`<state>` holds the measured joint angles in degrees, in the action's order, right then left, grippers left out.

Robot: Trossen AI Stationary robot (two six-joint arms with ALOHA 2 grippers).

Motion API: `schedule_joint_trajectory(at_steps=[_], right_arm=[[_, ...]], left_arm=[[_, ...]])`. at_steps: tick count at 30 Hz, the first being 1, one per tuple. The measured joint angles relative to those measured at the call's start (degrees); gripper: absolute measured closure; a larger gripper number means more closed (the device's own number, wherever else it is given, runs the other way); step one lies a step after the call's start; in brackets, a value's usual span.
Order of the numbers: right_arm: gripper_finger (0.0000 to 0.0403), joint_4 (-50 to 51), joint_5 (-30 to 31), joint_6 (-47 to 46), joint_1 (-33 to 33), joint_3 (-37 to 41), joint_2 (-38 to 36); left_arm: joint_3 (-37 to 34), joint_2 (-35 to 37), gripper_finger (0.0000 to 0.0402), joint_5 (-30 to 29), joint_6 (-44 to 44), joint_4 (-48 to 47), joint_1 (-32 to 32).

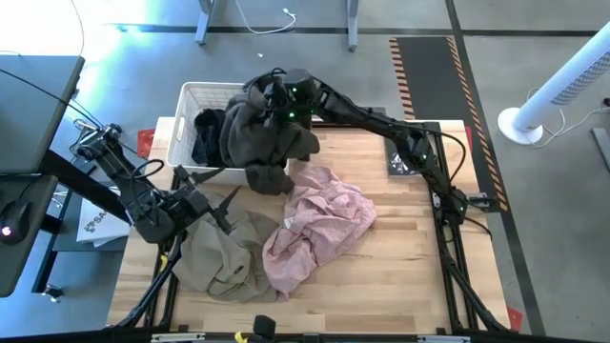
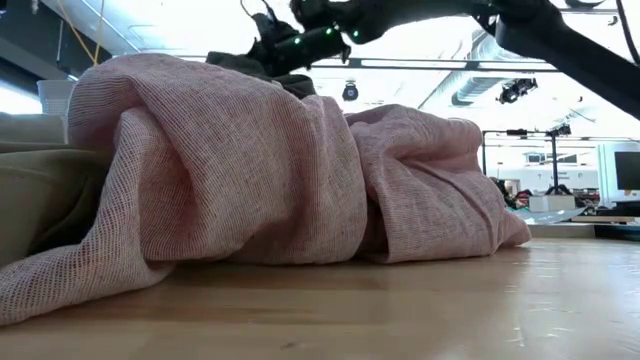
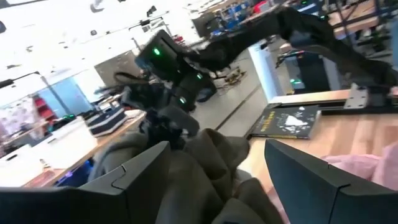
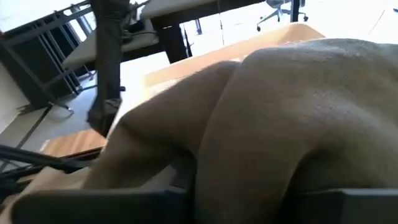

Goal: Sort clothes
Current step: Put the black jacket into the laundry bin

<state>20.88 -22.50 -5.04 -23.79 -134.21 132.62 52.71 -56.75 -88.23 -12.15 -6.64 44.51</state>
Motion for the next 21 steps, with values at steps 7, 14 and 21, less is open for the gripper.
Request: schedule_joint_trajectory(at_steps=[7, 14, 21], right_arm=[[0.0225, 9.21, 5.27, 5.37, 0.09, 0.04, -8.70], [0.0212, 28.17, 14.14, 16.92, 4.11, -0.09, -19.45], [0.0211, 46.56, 21.09, 20.53, 1.61, 3.28, -19.88]], left_arm=[[0.00, 0.00, 0.0140, 1.55, 2.37, -0.20, -0.03], [-0.03, 0.02, 0.0140, 9.95, 10.41, -5.75, -2.05], [-0.04, 0.40, 0.0140, 14.14, 15.34, -8.56, -2.96]])
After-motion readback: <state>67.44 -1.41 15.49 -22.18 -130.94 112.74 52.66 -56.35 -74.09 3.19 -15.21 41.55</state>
